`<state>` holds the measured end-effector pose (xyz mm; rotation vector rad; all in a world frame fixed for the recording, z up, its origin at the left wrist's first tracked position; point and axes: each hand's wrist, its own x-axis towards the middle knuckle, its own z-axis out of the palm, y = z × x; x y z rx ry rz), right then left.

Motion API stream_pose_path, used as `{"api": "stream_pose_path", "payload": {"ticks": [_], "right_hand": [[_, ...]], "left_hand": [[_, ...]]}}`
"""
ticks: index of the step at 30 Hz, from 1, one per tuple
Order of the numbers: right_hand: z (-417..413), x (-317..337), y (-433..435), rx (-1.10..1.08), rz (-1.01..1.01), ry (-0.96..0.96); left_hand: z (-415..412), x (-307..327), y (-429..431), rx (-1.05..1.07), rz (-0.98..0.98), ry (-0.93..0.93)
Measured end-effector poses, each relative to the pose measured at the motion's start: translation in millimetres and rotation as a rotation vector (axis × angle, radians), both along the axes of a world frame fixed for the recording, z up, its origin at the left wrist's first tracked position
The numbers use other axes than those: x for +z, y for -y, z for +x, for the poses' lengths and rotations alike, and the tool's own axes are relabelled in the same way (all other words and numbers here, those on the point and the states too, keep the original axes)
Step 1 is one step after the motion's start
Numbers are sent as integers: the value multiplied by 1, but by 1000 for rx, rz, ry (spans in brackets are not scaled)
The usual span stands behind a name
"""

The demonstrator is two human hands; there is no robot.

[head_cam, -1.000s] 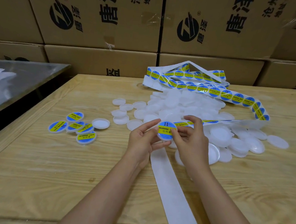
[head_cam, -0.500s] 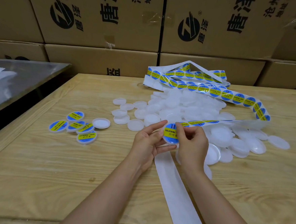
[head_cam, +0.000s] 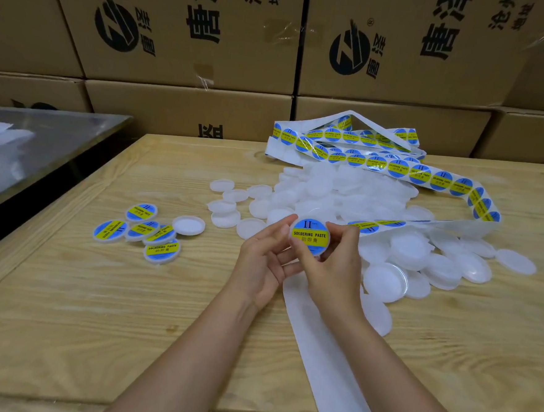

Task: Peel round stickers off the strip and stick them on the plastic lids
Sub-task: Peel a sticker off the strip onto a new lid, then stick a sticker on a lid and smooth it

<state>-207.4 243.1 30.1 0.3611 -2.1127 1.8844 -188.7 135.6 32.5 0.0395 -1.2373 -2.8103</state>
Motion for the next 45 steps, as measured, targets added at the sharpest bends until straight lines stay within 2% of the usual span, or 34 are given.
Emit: {"api": "stream_pose_path", "payload": {"ticks": [9,17,26,29,31,34,36,37,40,45], "right_hand": [[1,2,-9,-34,28,-144],[-1,2,-8,-102,5,-189],[-2,2,-10,-39,224,-301],[-2,0,-11,-44,328,-318],[-4,1,-13,-98,348,-272],[-11,3,-21,-231,387,-205],[-14,4,-26,-271,450,-149],[-15,4,-27,-265,474,-104],[-17,2,-29,-209,450,28],[-23,-1,-33,-173,247,118]], "left_hand": [[2,4,-5,45,-54,6],[2,6,-11,85,-155,-4],[1,11,-2,157,-66,79],[-2,13,5,304,-125,67],[-5,13,19,505,-263,25],[-3,10,52,876,-776,-45],[1,3,77,1044,-1113,4],[3,-1,90,1098,-1217,70],[6,-11,118,1174,-1378,310],[7,-18,129,1103,-1525,637]]}}
